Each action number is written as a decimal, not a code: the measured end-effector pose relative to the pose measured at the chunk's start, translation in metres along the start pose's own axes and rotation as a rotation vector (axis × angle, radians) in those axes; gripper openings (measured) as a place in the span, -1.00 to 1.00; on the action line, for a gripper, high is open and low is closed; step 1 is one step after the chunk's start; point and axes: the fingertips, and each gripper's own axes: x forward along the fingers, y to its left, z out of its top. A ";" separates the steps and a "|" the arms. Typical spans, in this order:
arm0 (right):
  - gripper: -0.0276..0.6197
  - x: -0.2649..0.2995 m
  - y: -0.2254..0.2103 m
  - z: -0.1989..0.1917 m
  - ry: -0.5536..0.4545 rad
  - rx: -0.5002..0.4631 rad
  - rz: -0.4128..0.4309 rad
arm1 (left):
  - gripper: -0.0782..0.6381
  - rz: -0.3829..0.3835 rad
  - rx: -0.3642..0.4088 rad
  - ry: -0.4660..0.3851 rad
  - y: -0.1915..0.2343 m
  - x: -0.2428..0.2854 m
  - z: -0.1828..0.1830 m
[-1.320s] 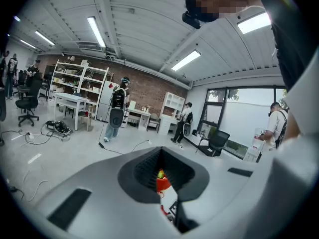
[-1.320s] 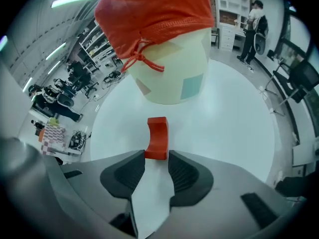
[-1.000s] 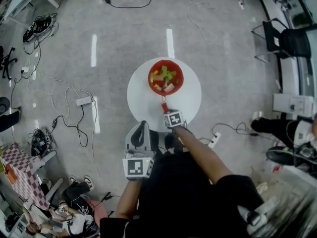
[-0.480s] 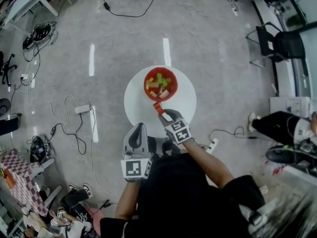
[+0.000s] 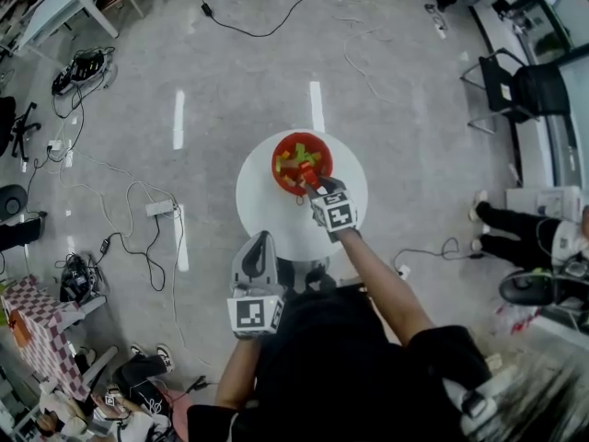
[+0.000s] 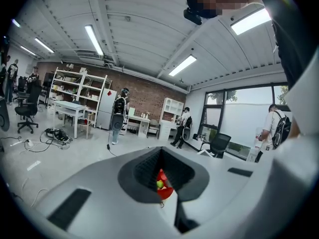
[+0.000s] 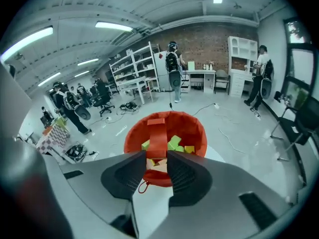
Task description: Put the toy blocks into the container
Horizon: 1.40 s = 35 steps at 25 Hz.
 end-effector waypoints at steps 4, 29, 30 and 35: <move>-0.53 0.004 0.003 -0.005 0.057 0.045 -0.013 | -0.79 0.001 0.002 0.005 -0.001 0.000 0.001; -0.92 -0.243 0.037 0.052 -0.609 -0.020 0.050 | -0.79 -0.001 0.080 -0.086 -0.031 -0.020 0.018; -0.92 -0.246 0.041 0.048 -0.606 -0.003 0.060 | -0.79 0.001 0.081 -0.086 -0.031 -0.020 0.018; -0.92 -0.245 0.046 0.039 -0.596 -0.024 0.100 | -0.79 0.004 0.078 -0.094 -0.036 -0.015 0.019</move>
